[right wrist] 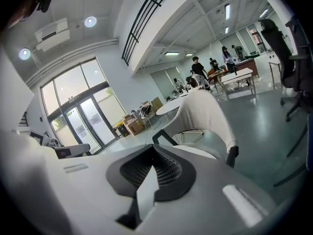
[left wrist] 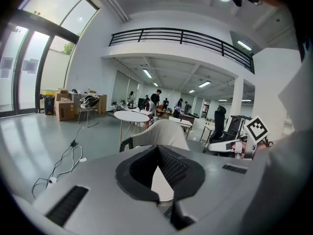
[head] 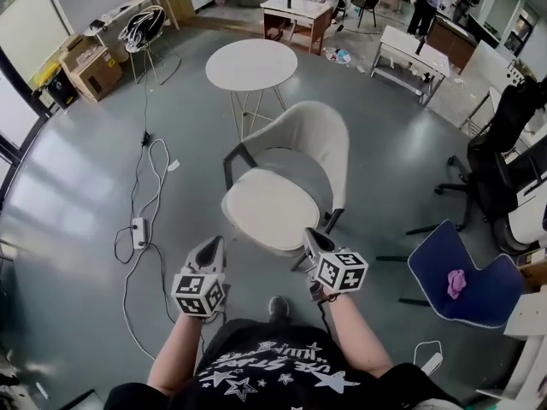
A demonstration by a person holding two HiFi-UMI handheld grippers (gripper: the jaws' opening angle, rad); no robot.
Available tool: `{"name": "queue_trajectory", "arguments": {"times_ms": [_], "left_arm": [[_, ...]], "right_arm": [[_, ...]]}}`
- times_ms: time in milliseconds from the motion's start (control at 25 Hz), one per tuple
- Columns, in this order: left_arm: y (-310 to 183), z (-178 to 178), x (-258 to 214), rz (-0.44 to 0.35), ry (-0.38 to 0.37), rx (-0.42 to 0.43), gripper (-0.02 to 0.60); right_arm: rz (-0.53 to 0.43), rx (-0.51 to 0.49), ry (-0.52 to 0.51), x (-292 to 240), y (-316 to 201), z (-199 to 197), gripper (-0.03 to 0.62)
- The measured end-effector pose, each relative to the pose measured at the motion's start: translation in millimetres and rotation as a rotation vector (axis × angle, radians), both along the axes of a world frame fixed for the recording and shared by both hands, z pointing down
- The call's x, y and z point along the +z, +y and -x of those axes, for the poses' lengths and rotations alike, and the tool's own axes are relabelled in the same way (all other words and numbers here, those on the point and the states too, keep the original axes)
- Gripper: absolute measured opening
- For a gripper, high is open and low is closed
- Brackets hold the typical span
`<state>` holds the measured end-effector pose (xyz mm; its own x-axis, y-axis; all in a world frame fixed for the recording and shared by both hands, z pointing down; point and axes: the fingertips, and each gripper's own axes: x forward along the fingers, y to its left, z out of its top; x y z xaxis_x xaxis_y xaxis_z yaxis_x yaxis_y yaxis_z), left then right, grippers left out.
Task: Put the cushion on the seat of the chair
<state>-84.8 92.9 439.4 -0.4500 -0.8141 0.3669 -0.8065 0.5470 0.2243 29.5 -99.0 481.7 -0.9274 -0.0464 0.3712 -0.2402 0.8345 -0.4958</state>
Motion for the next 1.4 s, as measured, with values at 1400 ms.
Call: {"name": "queue_trajectory", "arguments": {"times_ms": [1400], "left_arm": [[247.8,-157.1,-19.0,-0.134,-0.04,-0.092,0.008]], "right_arm": [[-0.116,-0.138,0.043,-12.5,229.9,-120.9,0.003]]}}
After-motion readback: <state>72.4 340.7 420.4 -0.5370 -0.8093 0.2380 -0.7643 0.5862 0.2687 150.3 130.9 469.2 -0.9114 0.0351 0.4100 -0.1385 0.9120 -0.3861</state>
